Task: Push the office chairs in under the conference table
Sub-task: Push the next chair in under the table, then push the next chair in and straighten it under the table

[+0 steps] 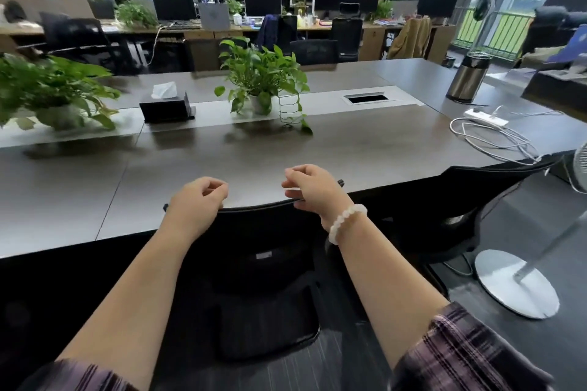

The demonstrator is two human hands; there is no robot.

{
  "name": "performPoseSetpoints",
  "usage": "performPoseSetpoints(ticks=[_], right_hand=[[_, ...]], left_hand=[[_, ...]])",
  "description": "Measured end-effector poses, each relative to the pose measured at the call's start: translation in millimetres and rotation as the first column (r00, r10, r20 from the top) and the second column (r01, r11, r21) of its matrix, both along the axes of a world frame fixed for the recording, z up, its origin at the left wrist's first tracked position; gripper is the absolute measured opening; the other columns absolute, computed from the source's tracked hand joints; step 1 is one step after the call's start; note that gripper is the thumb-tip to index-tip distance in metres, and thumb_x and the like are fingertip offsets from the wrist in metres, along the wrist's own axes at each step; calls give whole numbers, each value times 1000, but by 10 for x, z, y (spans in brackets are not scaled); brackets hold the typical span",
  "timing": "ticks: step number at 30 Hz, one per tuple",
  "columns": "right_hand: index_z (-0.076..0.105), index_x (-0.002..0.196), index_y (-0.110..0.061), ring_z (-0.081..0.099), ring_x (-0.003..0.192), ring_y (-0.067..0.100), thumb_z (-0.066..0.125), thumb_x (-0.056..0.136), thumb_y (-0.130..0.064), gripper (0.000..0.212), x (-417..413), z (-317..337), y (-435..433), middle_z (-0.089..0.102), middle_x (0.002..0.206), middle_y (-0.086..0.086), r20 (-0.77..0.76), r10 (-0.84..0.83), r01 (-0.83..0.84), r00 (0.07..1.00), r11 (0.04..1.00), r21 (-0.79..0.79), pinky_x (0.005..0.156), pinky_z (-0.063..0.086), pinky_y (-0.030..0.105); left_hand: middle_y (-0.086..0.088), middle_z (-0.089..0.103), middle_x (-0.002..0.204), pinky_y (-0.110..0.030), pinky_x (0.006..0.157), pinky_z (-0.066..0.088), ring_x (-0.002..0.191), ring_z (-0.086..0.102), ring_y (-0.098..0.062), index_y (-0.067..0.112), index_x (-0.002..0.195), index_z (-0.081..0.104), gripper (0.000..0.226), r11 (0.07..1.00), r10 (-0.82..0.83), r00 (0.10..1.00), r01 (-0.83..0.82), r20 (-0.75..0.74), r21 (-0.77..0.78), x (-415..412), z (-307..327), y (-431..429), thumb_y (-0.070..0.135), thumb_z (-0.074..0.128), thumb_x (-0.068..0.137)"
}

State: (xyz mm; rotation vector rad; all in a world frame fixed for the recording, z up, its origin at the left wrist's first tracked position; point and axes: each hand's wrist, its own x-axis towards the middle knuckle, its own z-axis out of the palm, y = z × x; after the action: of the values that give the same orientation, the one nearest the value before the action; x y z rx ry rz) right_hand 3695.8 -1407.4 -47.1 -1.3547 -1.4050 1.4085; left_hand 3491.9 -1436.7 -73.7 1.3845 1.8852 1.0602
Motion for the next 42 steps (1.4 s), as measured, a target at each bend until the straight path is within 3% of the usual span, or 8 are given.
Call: performPoseSetpoints(ticks=[4, 10, 16, 26, 32, 37, 39, 42], right_hand=[[55, 102, -18, 57, 88, 12, 53, 95, -27, 11, 88, -41, -349, 63, 103, 1, 95, 91, -93, 991, 995, 20, 67, 46, 22], [59, 103, -20, 61, 93, 12, 56, 93, -31, 15, -278, -89, -871, 66, 113, 4, 131, 255, -257, 958, 966, 1, 76, 49, 26], [60, 108, -20, 64, 102, 16, 58, 92, -31, 20, -917, 10, -1322, 67, 111, 3, 141, 423, -432, 895, 901, 44, 87, 50, 32], [59, 113, -19, 63, 100, 13, 58, 93, -32, 24, -2560, 124, -2346, 64, 110, 1, 149, 625, -640, 766, 762, 95, 88, 50, 31], [59, 115, -20, 60, 99, 11, 59, 91, -34, 28, -3676, 46, -3040, 63, 108, -2, 160, 651, -669, 743, 733, 122, 86, 49, 30], [55, 120, -22, 57, 100, 9, 62, 89, -35, 34, -4428, -58, -3382, 60, 116, -3, 150, 641, -657, 753, 742, 131, 81, 44, 24], [53, 125, -22, 55, 109, 12, 63, 89, -36, 40, -4617, -106, -3402, 57, 124, -2, 220, 646, -678, 731, 724, 126, 87, 41, 24], [47, 135, -19, 44, 128, 18, 62, 88, -40, 53, -4935, -198, -3380, 48, 137, 0, 433, 647, -745, 627, 661, 91, 101, 38, 29]], left_hand=[[2, 70, 95, -22, 73, 44, 91, 66, -15, 25, 95, 65, 12, 1000, 26, 999, -25, -48, 17, 8, 66, -657, 27, 54, 91], [7, 69, 94, -12, 71, 40, 88, 65, -5, 26, 103, 65, 15, 998, 34, 991, -42, -131, -55, -245, 85, -1582, 26, 56, 91], [10, 70, 93, -21, 80, 47, 89, 66, -5, 31, 102, 65, 14, 987, 159, 978, -162, -137, -10, -697, 250, -2218, 29, 57, 90], [13, 67, 92, -11, 72, 38, 92, 61, -7, 29, 104, 67, 17, 923, 377, 901, -384, -214, 11, -2006, 455, -3574, 30, 56, 91], [15, 66, 100, -13, 74, 38, 93, 59, 0, 32, 103, 66, 15, 899, 429, 860, -436, -278, 40, -3105, 512, -4328, 32, 57, 91], [12, 66, 105, -22, 85, 39, 99, 58, -6, 27, 107, 66, 19, 876, 469, 819, -478, -330, 58, -3788, 486, -4680, 29, 59, 90], [11, 65, 109, -24, 87, 41, 102, 58, -8, 26, 109, 65, 22, 850, 501, 794, -526, -345, 24, -3993, 400, -4756, 31, 60, 89], [7, 60, 126, -36, 96, 43, 115, 54, -16, 28, 122, 57, 40, 782, 468, 744, -600, -477, -168, -4376, 185, -4827, 44, 59, 86]])
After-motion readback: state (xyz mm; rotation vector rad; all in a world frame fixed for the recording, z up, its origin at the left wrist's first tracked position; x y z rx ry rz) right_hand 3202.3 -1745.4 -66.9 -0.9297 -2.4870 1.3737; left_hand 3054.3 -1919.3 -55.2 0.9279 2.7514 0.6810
